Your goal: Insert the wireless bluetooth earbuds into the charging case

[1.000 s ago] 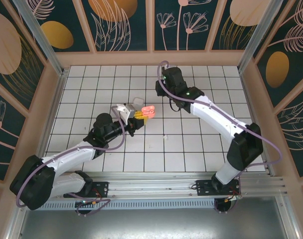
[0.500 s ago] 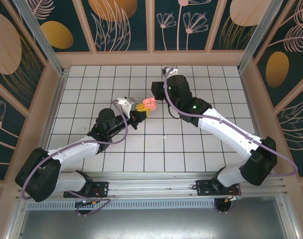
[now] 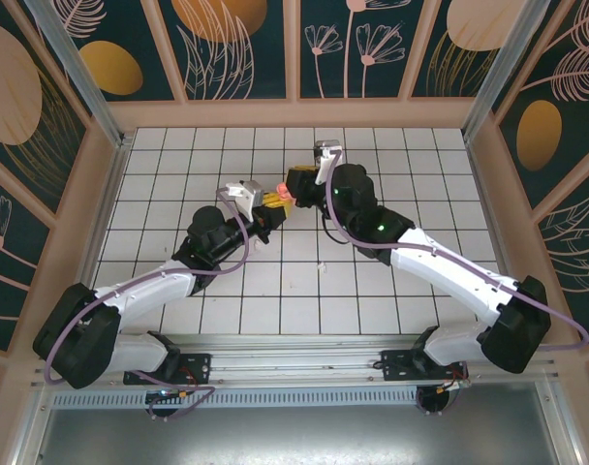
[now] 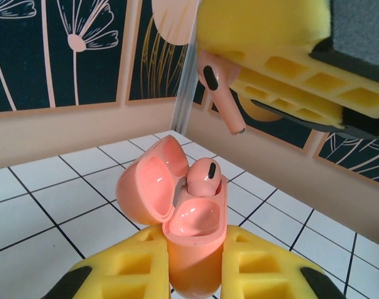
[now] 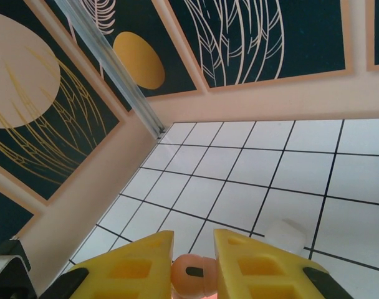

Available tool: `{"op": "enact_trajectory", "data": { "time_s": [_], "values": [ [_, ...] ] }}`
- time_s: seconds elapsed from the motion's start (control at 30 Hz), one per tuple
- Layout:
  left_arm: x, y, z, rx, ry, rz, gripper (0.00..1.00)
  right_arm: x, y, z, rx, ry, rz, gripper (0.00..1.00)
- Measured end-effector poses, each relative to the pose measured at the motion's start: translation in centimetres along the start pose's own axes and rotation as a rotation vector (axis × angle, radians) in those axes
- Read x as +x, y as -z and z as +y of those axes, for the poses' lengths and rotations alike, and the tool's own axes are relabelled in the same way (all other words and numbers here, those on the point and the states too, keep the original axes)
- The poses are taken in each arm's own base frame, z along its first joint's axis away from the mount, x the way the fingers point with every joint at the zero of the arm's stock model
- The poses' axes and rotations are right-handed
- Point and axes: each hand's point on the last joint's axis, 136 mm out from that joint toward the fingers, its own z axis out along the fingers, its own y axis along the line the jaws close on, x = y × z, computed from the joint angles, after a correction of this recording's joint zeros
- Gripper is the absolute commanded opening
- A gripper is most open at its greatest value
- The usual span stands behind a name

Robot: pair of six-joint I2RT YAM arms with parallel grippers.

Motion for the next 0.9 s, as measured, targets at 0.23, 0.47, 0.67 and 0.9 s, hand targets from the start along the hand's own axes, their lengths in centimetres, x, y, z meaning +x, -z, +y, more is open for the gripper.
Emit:
{"op": "enact_trajectory", "data": {
  "time_s": [0.23, 0.47, 0.67, 0.9],
  "values": [
    [0.0, -0.1, 0.4, -0.016, 0.015, -0.008, 0.0, 1.4, -0.3, -0.2, -0.019, -0.03, -0.004, 0.21],
    [-1.3, -0.1, 0.0, -0.002, -0.001, -0.061, 0.0, 1.0, -0.3, 0.4, -0.05, -0.046, -0.042, 0.21],
    [-1.8, -0.1, -0.1, 0.005, -0.009, -0.086, 0.0, 1.0, -0.3, 0.6, -0.062, -0.05, -0.061, 0.21],
    [-1.9, 0.0, -0.2, 0.006, -0.013, -0.099, 0.0, 0.8, -0.3, 0.7, -0.069, -0.053, -0.082, 0.21]
  ]
}}
